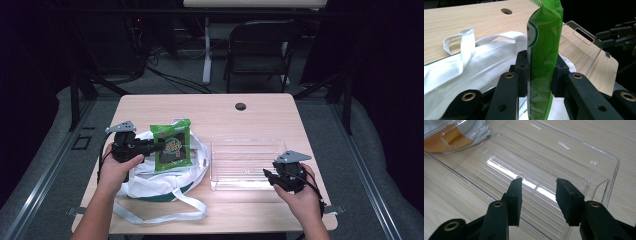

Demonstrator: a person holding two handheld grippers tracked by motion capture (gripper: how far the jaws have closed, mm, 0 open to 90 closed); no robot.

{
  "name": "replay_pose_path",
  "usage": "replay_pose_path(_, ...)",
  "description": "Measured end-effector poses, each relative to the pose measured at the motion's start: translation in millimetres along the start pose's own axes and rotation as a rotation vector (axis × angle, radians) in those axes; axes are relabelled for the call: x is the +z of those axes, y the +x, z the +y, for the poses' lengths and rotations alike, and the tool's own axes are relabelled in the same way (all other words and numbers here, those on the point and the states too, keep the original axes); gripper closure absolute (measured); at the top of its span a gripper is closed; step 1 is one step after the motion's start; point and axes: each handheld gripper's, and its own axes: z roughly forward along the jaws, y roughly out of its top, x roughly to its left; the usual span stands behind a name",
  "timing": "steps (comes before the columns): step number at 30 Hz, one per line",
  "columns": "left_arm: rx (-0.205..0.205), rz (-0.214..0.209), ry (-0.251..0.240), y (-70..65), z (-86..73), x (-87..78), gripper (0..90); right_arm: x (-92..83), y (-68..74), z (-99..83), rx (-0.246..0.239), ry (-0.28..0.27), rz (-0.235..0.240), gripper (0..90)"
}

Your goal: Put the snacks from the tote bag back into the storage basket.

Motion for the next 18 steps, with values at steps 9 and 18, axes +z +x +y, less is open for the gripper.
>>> replay_pose_path(9,0.019,-0.019,-0.008,-8.1,2.6,2.0,72.5,0.6,1.6,0.5,-0.009,0.007,0.003,56.8)
replay_pose_path(18,0.035,-0.033,-0.011,-15.3,4.4,4.8,72.5,0.6,2.2,0.7,-0.020,0.003,0.007,56.8)
